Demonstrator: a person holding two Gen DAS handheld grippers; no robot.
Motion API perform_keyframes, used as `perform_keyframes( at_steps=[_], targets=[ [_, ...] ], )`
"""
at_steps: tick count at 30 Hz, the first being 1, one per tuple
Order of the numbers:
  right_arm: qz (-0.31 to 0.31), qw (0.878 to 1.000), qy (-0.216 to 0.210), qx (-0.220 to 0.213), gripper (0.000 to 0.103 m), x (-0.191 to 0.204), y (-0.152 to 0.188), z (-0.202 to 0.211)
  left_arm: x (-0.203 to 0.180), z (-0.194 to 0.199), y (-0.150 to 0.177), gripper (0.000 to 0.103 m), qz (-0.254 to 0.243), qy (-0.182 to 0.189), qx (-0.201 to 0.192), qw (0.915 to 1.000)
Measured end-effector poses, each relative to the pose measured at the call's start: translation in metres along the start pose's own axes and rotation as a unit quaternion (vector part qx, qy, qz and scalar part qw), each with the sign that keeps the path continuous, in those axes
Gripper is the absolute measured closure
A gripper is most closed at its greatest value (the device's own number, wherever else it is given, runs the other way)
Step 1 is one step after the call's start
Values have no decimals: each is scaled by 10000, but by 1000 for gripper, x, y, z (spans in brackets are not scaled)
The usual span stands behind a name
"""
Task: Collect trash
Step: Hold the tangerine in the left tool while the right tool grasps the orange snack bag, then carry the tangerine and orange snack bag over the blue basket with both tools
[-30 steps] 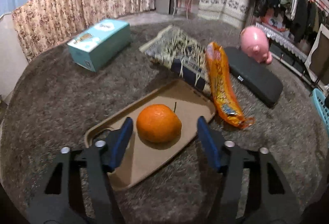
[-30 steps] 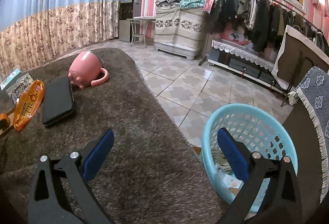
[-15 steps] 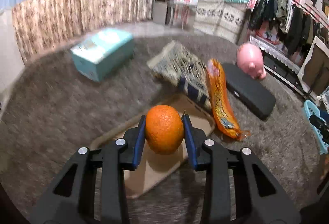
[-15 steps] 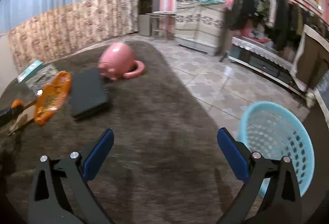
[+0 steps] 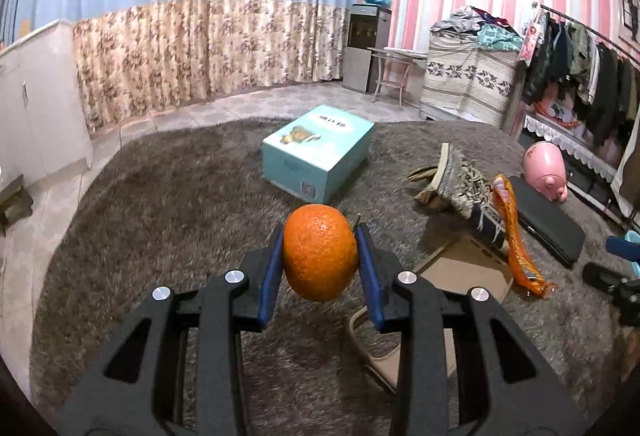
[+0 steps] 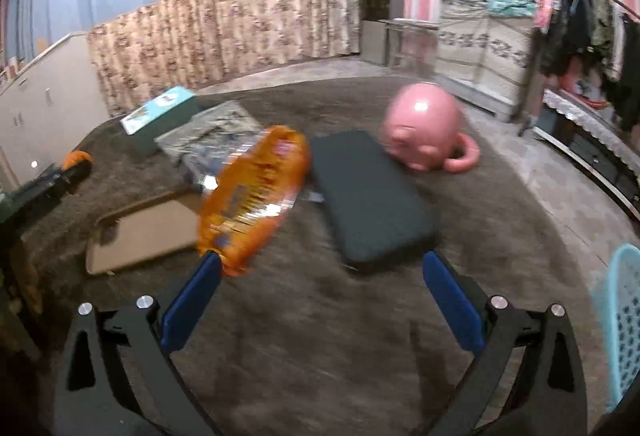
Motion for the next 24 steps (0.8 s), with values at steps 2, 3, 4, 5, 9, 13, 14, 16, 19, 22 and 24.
perform_keyframes(
  at_steps=[2,3,4,5,9,13,14,16,19,22,24],
  targets=[
    [143,9998,-68,95,6,14,-2,-13,2,0,1,69,55,27,-24,10000],
    [196,9996,-88,168,6,21,-2,-21,3,1,0,69,101,54,-58,9999],
    [207,9994,-125,244,7,27,-3,-28,5,1,0,69,136,73,-72,9999],
    [198,9993,-149,290,13,31,-3,-33,7,1,0,69,199,111,-82,9997],
    [199,9980,-232,557,32,40,-3,-52,12,0,3,69,323,192,-74,9993],
    [199,9970,-287,692,43,38,6,-58,10,0,4,69,297,192,-79,9993],
    [157,9971,-285,686,48,36,6,-59,10,0,3,69,277,191,-80,9994],
    [-5,9970,-331,694,53,29,5,-60,8,1,3,69,209,170,-97,9996],
    [-46,9970,-376,671,67,29,5,-64,6,2,3,69,149,167,-124,9997],
    [-206,9971,-459,579,78,23,4,-62,5,2,3,69,135,169,-132,9997],
    [-348,9970,-534,439,88,18,2,-55,4,2,3,69,140,164,-139,9997]
  ],
)
Point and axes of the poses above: each gripper's, at about its wrist camera, not at the fingertips, and z roughly against the way its jaws point, x to its left, y to its underside, the point moved 2 cm from there along -z, roughly the way its jaws point, and after that the axes turned 4 degrees about -z, right-handed, at the moved point
